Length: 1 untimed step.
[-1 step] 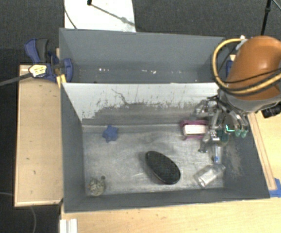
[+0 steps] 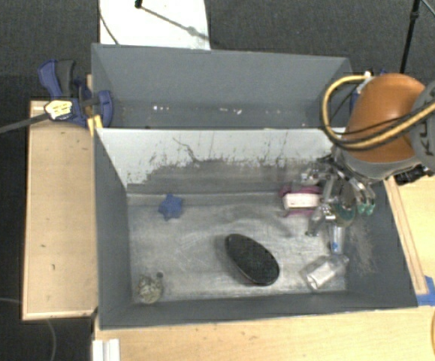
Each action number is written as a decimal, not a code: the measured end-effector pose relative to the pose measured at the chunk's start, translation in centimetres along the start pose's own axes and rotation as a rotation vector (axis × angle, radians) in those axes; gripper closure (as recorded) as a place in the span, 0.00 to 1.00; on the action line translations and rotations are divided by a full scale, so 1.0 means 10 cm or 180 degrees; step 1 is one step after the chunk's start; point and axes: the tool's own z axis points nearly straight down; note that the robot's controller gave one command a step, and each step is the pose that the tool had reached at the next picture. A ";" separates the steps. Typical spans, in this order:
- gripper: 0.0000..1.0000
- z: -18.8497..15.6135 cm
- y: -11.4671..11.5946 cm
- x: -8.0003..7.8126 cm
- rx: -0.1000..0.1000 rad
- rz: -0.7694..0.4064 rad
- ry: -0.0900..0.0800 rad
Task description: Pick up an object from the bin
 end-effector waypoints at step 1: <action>0.00 0.47 -0.41 0.06 -0.0030 0.1014 -0.0079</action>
Offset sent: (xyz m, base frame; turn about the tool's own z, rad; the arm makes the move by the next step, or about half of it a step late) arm -0.0125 -0.0455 -0.0542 0.3242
